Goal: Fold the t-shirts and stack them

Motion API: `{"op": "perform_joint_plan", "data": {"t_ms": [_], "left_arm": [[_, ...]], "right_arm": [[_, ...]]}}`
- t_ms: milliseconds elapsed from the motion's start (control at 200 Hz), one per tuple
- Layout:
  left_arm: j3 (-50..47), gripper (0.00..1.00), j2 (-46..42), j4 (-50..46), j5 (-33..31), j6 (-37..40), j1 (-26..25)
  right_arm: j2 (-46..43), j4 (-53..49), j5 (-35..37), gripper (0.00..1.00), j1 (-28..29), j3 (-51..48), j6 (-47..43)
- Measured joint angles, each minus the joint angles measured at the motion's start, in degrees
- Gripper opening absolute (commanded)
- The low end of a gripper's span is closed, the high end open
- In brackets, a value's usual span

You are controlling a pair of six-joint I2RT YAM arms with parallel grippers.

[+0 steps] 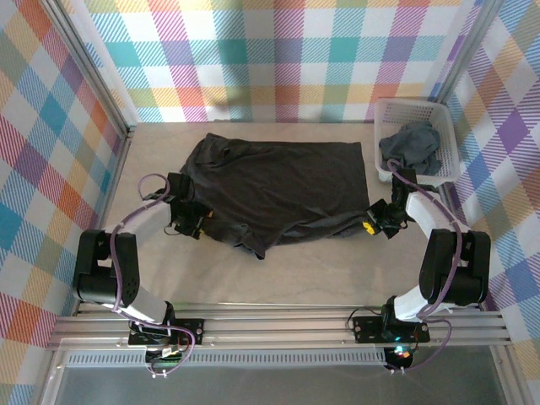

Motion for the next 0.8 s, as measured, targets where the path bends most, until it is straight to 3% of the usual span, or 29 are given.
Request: {"op": "perform_joint_plan", "data": {"t_ms": [205, 320, 425, 650, 800], "left_arm": [[-1.4, 0.36, 0.1, 0.9, 0.0, 0.2, 0.0], [-2.2, 0.21, 0.0, 1.0, 0.0, 0.0, 0.1], [-3.0, 0.0, -0.8, 0.7, -0.1, 0.0, 0.1], [-1.5, 0.0, -5.8, -2.9, -1.0, 1.0, 0.1], [7.6, 0.0, -7.9, -6.8, -2.7, 1.9, 0.1]], "right_arm": [[0.0, 0.0, 0.0, 0.0, 0.0, 0.0, 0.0], [0.0, 0.0, 0.0, 0.0, 0.0, 0.0, 0.0], [0.0, 0.0, 0.0, 0.0, 0.0, 0.0, 0.0], [0.0, -1.4, 0.1, 0.0, 1.7, 2.3, -1.3], [-0.2, -3.5, 0.0, 0.0, 5.2, 11.8, -2.8]]}}
